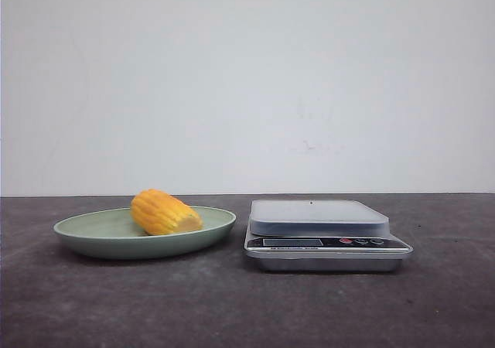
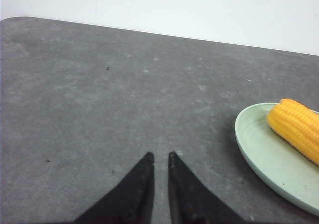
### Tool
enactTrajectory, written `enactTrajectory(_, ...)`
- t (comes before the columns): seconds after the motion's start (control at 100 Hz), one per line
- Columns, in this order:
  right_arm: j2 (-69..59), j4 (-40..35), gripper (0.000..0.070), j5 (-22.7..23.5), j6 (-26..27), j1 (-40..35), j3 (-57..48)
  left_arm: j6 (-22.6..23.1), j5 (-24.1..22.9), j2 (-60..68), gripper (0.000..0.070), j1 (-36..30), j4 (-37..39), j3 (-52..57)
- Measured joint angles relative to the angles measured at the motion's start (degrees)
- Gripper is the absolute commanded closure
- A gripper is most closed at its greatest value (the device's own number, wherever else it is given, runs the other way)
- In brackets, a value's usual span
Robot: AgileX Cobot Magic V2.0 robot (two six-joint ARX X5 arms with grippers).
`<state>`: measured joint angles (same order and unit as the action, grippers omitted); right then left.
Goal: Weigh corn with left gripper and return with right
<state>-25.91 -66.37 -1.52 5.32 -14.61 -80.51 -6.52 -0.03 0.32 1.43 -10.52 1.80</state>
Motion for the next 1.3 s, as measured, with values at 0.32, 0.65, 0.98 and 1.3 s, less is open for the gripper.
enactTrajectory(0.32,0.00,0.00,0.0696,0.00,0.00,0.00,0.00,0.00,0.00,0.00,0.0700,0.00,0.00,0.00)
enactTrajectory(0.65,0.00,0.07,0.0696,-0.31,-0.17,0.02,0.00,0.00,0.00,0.00,0.0700,0.00,0.00,0.00)
enactTrajectory(0.98,7.21,24.11,0.0696,-1.05,-5.99,7.72,14.32,0.00,0.00,0.00,0.0700,0.00,0.00,0.00)
enactTrajectory(1.3,17.27,51.91,0.0696,-1.03,-6.84,12.70,49.22,0.00,0.00,0.00,0.0700,0.00,0.00,0.00)
